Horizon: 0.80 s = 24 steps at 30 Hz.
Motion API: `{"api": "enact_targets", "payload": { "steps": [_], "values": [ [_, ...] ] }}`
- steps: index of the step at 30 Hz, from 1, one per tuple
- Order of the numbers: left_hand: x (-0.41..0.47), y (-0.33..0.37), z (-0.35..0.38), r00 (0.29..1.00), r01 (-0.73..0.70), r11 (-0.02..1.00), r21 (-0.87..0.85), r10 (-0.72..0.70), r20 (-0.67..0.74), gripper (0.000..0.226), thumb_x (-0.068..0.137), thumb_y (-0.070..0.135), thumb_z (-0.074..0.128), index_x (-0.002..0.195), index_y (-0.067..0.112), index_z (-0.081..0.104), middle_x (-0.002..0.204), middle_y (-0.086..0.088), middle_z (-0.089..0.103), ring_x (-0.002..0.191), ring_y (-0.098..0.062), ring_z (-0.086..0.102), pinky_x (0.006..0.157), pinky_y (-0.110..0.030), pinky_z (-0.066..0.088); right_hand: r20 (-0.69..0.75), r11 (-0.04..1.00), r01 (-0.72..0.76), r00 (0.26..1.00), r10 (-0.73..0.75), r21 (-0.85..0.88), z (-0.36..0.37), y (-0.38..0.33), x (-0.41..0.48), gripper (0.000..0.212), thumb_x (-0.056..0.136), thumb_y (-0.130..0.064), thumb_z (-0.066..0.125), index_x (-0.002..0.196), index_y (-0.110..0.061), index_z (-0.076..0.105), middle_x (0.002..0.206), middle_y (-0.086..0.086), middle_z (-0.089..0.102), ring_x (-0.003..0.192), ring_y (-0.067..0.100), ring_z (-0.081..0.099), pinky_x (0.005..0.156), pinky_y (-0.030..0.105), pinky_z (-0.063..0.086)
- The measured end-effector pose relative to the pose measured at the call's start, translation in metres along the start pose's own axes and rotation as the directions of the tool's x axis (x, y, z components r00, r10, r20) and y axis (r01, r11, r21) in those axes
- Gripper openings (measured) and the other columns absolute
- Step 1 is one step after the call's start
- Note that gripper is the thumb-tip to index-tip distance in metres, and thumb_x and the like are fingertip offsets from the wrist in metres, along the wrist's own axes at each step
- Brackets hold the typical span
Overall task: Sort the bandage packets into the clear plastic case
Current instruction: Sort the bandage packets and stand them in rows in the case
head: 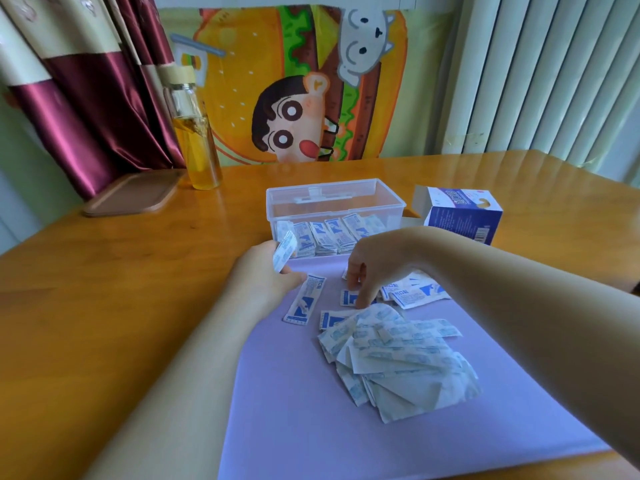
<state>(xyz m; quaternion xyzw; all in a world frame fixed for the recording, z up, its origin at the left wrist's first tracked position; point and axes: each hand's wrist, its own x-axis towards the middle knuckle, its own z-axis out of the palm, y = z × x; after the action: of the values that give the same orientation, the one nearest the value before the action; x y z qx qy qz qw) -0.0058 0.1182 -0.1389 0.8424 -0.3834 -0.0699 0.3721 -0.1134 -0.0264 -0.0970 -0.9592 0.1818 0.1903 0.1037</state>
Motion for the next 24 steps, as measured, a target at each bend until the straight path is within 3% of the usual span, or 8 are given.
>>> {"api": "enact_targets", "payload": {
  "steps": [5,8,11,16,18,21,23,24],
  "values": [
    [-0.003,0.004,0.004,0.98,-0.096,0.995,-0.012,0.096,0.172,0.012,0.08,0.022,0.07,0.084,0.02,0.059,0.073,-0.001,0.062,0.063,-0.02,0.054,0.057,-0.03,0.041,0.018,1.0,-0.008,1.0,0.009,-0.012,-0.002,-0.003,-0.001,0.045,0.079,-0.035,0.072,0.113,-0.007,0.061,0.086,0.0,0.057,0.082,0.016,0.049,0.063,0.024,0.034],
    [-0.005,0.001,0.008,0.962,-0.163,0.977,0.138,0.126,0.242,0.014,0.076,0.025,0.071,0.079,0.018,0.058,0.07,0.002,0.062,0.07,-0.019,0.057,0.067,-0.036,0.048,0.03,0.998,-0.007,1.0,0.008,-0.06,-0.004,-0.006,0.0,0.038,0.077,-0.035,0.074,0.106,-0.018,0.055,0.085,-0.007,0.053,0.081,0.016,0.05,0.062,0.022,0.035],
    [-0.005,-0.001,0.007,0.956,-0.178,0.976,0.127,0.14,0.258,0.014,0.077,0.024,0.071,0.084,0.017,0.061,0.077,0.001,0.065,0.077,-0.022,0.061,0.072,-0.041,0.05,-0.005,1.0,-0.001,1.0,0.001,-0.019,-0.005,-0.005,0.003,0.035,0.076,-0.038,0.074,0.102,-0.027,0.054,0.084,-0.008,0.055,0.074,0.012,0.052,0.06,0.023,0.036],
    [-0.003,-0.006,0.002,0.967,-0.132,0.986,0.101,0.106,0.23,0.012,0.079,0.016,0.07,0.082,0.01,0.059,0.076,0.001,0.062,0.064,-0.019,0.054,0.058,-0.031,0.044,-0.196,0.965,0.115,0.978,-0.069,0.237,-0.016,0.002,-0.002,0.018,0.084,-0.033,0.066,0.093,-0.017,0.07,0.073,-0.004,0.062,0.063,0.006,0.054,0.063,0.023,0.042],
    [-0.001,-0.003,0.0,0.987,-0.099,0.994,0.045,0.092,0.13,0.009,0.083,0.015,0.065,0.079,0.011,0.057,0.071,-0.004,0.058,0.059,-0.021,0.049,0.051,-0.028,0.036,-0.25,0.844,0.157,0.968,-0.028,0.512,-0.017,0.002,-0.001,0.013,0.087,-0.024,0.064,0.089,-0.012,0.07,0.071,0.002,0.059,0.065,0.012,0.05,0.068,0.026,0.043],
    [0.001,0.004,-0.007,0.999,-0.031,0.97,-0.24,0.021,-0.044,0.019,0.091,0.032,0.056,0.084,0.015,0.06,0.068,0.003,0.056,0.056,-0.013,0.047,0.053,-0.026,0.035,-0.3,0.468,0.243,0.953,0.049,0.85,-0.014,-0.007,0.009,0.012,0.088,-0.006,0.061,0.076,-0.008,0.063,0.07,0.007,0.06,0.063,0.014,0.054,0.066,0.022,0.045],
    [0.0,0.006,-0.009,1.0,0.0,0.929,-0.37,-0.006,-0.017,0.024,0.091,0.041,0.055,0.092,0.019,0.062,0.074,0.005,0.061,0.058,-0.008,0.051,0.058,-0.026,0.04,-0.312,0.38,0.265,0.948,0.067,0.886,-0.009,-0.012,0.014,0.009,0.089,-0.004,0.06,0.081,-0.007,0.063,0.077,0.01,0.066,0.062,0.012,0.062,0.056,0.017,0.048],
    [0.0,0.006,-0.008,1.0,-0.002,0.939,-0.343,0.004,0.007,0.021,0.089,0.04,0.058,0.092,0.019,0.061,0.076,0.005,0.061,0.061,-0.009,0.053,0.06,-0.027,0.041,-0.318,0.41,0.266,0.946,0.063,0.873,-0.008,-0.013,0.014,0.006,0.089,-0.005,0.06,0.086,-0.008,0.064,0.083,0.012,0.068,0.064,0.012,0.065,0.054,0.016,0.049]
  ]
}}
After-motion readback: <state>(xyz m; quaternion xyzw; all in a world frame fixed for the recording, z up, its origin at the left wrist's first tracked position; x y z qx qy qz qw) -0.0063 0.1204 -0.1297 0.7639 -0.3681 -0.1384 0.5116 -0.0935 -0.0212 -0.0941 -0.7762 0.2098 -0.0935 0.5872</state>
